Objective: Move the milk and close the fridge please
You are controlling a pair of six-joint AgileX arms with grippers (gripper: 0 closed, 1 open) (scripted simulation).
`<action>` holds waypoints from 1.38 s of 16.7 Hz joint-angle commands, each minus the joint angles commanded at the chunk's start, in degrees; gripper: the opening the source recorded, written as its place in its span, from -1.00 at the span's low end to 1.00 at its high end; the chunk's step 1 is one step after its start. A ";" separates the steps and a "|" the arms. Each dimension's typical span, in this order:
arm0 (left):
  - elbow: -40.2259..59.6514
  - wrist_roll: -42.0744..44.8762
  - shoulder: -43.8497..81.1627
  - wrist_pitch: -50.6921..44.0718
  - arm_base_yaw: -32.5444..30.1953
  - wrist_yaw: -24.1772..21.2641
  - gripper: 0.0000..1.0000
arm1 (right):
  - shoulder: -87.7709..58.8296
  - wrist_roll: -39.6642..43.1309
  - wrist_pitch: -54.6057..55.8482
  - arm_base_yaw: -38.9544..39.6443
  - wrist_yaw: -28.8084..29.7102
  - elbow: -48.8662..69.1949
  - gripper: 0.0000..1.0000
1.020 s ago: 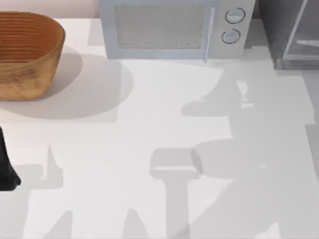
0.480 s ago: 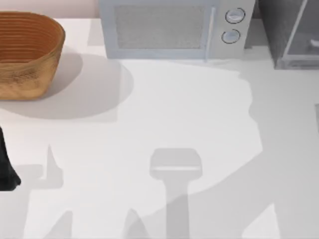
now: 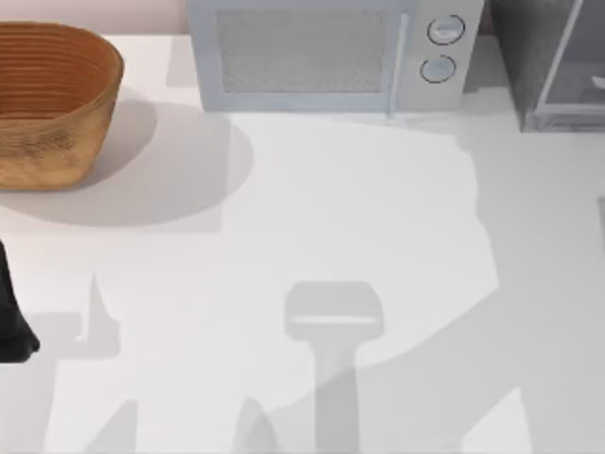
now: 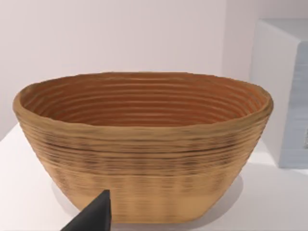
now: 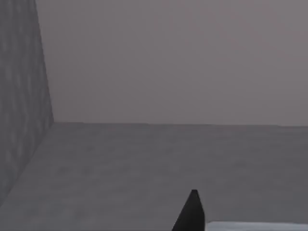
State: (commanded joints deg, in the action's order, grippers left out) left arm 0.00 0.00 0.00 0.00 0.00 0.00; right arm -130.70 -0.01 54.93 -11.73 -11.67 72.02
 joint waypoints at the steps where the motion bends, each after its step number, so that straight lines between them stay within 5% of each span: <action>1: 0.00 0.00 0.00 0.00 0.00 0.00 1.00 | -0.05 0.02 -0.03 -0.08 -0.02 0.07 -1.00; 4: 0.00 0.00 0.00 0.00 0.00 0.00 1.00 | -0.05 0.02 -0.03 -0.08 -0.02 0.07 -1.00; 17: 0.00 0.00 0.00 0.00 0.00 0.00 1.00 | -0.05 0.02 -0.03 -0.08 -0.02 0.07 0.96; 23: 0.00 0.00 0.00 0.00 0.00 0.00 1.00 | -0.05 0.02 -0.03 -0.08 -0.02 0.07 1.00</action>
State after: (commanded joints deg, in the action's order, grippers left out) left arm 0.00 0.00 0.00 0.00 0.00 0.00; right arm -130.75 0.01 54.90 -11.81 -11.70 72.08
